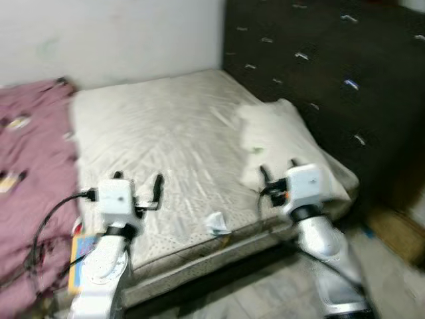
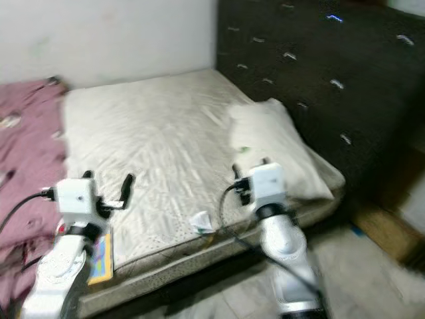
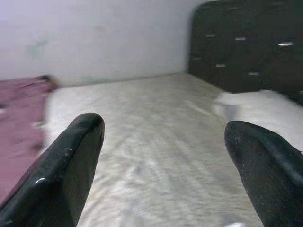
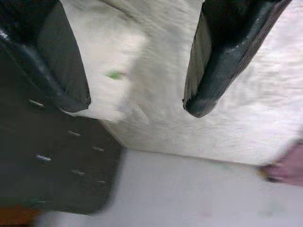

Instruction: Clean up the room

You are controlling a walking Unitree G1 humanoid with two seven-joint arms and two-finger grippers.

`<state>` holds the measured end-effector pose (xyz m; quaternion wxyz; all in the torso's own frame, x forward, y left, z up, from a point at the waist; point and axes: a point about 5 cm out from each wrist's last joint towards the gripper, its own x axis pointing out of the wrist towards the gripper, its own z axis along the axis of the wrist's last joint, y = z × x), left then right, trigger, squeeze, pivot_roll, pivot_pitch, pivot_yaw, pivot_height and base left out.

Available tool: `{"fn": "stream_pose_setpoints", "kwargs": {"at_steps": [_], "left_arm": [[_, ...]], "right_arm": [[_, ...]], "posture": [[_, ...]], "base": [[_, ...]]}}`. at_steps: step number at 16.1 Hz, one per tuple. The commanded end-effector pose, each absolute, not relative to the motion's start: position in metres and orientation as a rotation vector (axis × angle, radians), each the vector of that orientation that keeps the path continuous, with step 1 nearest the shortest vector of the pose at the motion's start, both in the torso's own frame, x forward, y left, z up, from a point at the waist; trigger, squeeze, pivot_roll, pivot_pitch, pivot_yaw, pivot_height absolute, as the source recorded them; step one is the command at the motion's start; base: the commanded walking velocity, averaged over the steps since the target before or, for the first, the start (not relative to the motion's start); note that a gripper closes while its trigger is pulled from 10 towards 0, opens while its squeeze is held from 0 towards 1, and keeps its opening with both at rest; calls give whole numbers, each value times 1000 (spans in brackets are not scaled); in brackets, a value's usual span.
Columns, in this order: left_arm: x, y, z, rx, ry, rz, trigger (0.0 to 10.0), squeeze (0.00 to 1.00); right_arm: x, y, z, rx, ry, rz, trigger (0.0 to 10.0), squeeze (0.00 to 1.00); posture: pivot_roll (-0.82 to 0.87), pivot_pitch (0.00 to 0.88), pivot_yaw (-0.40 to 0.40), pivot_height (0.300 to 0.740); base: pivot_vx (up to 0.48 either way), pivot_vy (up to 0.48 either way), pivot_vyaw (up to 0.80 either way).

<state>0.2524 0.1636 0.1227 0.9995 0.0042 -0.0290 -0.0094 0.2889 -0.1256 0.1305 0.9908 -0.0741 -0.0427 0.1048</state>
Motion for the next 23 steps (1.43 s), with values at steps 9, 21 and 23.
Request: {"fn": "stream_pose_setpoints", "kwargs": {"at_steps": [9, 21, 23], "left_arm": [[252, 155, 126, -55, -68, -100, 10000, 0], [253, 155, 123, -34, -57, -73, 10000, 0], [253, 156, 122, -28, -52, -61, 10000, 0]], "right_arm": [[290, -132, 131, -129, -87, 197, 10000, 0], [290, -133, 130, -123, -84, 193, 10000, 0], [289, -133, 129, -132, -84, 194, 10000, 0]], "posture": [[54, 0, -27, 740], [56, 0, -29, 740], [59, 0, -26, 740]], "base": [[58, 0, 533], [307, 0, 0], [0, 0, 0]]}}
